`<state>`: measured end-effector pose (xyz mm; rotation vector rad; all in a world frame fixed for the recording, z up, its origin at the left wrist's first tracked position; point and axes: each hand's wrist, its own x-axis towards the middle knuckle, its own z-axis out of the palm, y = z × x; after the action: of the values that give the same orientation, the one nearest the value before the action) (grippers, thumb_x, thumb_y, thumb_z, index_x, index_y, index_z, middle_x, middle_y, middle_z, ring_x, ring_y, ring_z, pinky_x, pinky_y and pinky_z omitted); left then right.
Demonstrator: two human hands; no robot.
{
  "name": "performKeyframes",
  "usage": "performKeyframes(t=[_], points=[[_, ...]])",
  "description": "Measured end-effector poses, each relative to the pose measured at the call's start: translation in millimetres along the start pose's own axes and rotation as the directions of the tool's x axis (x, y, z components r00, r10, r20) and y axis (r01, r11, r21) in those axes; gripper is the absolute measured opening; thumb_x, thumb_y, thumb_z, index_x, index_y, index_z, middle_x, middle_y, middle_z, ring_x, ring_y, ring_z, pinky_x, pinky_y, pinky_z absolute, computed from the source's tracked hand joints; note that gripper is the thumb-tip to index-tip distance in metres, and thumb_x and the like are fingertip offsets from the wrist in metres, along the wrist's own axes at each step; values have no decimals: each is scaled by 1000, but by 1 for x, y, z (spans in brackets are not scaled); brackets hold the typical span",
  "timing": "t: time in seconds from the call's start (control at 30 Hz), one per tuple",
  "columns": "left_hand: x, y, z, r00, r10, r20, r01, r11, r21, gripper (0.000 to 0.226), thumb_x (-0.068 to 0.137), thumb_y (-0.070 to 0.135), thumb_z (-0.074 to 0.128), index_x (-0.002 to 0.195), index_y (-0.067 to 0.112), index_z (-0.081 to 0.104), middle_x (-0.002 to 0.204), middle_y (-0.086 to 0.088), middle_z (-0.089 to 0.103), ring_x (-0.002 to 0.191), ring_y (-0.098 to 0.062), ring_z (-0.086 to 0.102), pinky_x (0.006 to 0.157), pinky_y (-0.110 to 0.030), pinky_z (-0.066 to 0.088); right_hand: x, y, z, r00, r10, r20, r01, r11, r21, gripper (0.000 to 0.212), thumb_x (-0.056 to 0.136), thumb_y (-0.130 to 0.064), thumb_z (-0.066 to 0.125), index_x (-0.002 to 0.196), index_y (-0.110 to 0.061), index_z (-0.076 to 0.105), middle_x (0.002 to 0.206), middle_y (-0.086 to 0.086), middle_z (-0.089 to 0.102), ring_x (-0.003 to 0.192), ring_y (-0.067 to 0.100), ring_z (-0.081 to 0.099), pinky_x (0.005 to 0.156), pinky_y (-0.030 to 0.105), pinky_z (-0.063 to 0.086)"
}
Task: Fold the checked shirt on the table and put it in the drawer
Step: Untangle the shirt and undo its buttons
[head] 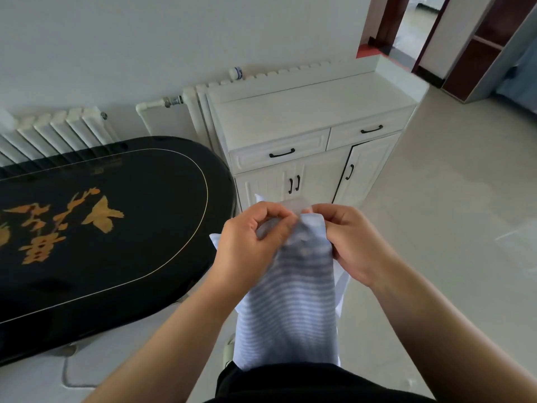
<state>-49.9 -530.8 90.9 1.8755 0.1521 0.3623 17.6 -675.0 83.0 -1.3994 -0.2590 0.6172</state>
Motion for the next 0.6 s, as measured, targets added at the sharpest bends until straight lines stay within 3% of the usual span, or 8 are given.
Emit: performKeyframes(t=[0.2, 0.33, 0.4, 0.47, 0.53, 0.6], points=[[6, -3, -1, 999, -12, -34, 12, 1000, -16, 10, 80, 20, 73, 74, 21, 66, 73, 11, 65, 63, 3, 59, 58, -7, 43, -1, 7, 7, 998, -57, -39, 56, 998, -24, 27, 93, -11, 56, 79, -20, 77, 78, 3, 72, 75, 16, 67, 67, 26, 52], [11, -4, -6, 999, -2, -50, 0, 999, -46, 11, 82, 17, 71, 75, 18, 64, 67, 18, 63, 60, 4, 57, 56, -8, 43, 1, 8, 6, 998, -55, -44, 55, 998, 8, 21, 86, -29, 65, 88, -10, 75, 84, 19, 61, 79, 29, 54, 72, 37, 43], [14, -5, -6, 999, -17, -48, 12, 995, -101, 9, 84, 15, 69, 78, 12, 63, 68, 15, 64, 58, 0, 57, 53, -10, 44, 3, 8, 8, 999, -48, -23, 48, 999, 10, 53, 72, -45, 74, 92, 4, 66, 86, 18, 51, 79, 30, 44, 69, 41, 35], [18, -7, -6, 999, 7, -50, -12, 995, -103, 10, 86, 16, 66, 83, 7, 62, 81, 13, 68, 69, -1, 62, 59, -11, 47, 5, 8, 10, 999, -35, -12, 36, 998, 44, 74, 71, -53, 74, 98, 14, 56, 90, 19, 48, 83, 32, 41, 72, 44, 31], [21, -9, -6, 999, 4, -33, -7, 994, -111, 10, 88, 17, 64, 85, 8, 61, 99, 11, 68, 86, 5, 62, 69, -9, 47, 6, 9, 9, 999, -43, -11, 43, 996, 73, 50, 82, -42, 68, 95, 6, 66, 87, 21, 54, 79, 33, 47, 70, 42, 37], [23, -10, -6, 1000, -16, -6, 15, 990, -140, 10, 89, 16, 62, 85, 7, 60, 94, 12, 68, 81, 6, 63, 67, -10, 48, 7, 9, 11, 999, -45, -24, 47, 996, 80, 34, 88, -34, 61, 92, -2, 72, 86, 24, 63, 77, 31, 57, 68, 35, 46]])
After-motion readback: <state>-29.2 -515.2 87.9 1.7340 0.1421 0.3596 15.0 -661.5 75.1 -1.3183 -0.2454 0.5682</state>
